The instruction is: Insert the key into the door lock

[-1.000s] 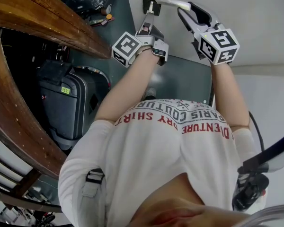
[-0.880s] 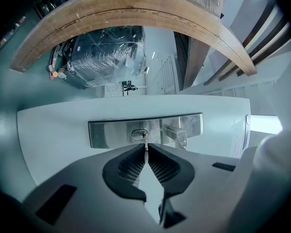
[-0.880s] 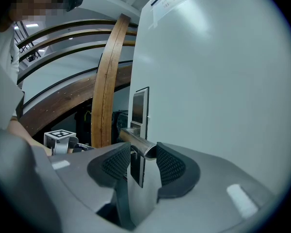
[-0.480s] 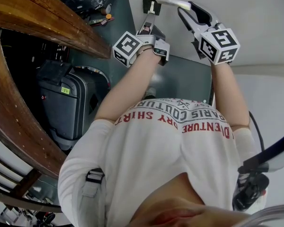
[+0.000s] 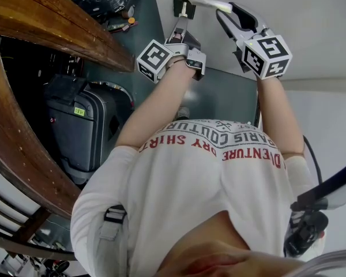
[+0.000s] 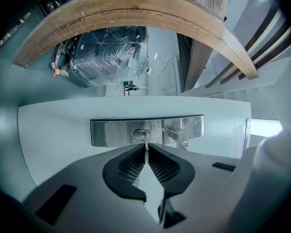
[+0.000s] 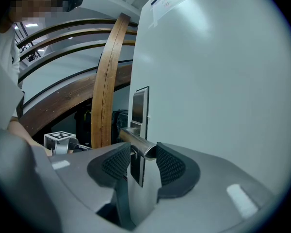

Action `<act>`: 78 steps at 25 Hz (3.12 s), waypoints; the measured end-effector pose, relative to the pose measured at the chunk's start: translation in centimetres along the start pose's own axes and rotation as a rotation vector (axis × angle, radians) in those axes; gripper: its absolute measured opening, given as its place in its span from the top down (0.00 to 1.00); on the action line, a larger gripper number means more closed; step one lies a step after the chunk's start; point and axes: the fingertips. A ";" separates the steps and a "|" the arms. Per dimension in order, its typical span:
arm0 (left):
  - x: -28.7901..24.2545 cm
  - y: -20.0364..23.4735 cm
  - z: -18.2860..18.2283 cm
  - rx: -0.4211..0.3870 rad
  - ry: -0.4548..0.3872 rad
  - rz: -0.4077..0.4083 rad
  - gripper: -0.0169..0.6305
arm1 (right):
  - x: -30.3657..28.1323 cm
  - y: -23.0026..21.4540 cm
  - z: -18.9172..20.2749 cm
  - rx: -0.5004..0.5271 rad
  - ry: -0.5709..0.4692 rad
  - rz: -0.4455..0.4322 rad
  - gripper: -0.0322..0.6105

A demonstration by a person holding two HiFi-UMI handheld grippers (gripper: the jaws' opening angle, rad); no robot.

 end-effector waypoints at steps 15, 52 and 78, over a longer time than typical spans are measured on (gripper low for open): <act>-1.4 0.1 -0.3 0.036 -0.022 -0.012 0.94 | 0.1 0.2 0.2 0.002 0.004 0.000 0.72; 12.4 -7.6 9.0 -1.295 0.636 0.118 0.97 | 10.3 11.8 3.0 -0.099 0.056 -0.163 0.95; 58.4 -22.0 36.3 -1.342 0.742 0.129 0.97 | 52.5 42.8 1.8 -0.020 0.089 -0.313 0.95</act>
Point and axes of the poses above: the fingertips, and each gripper's own axes: x backward along the fingers, y to its left, z out of its underside, and after that the axes turned 2 degrees about x, right-handed
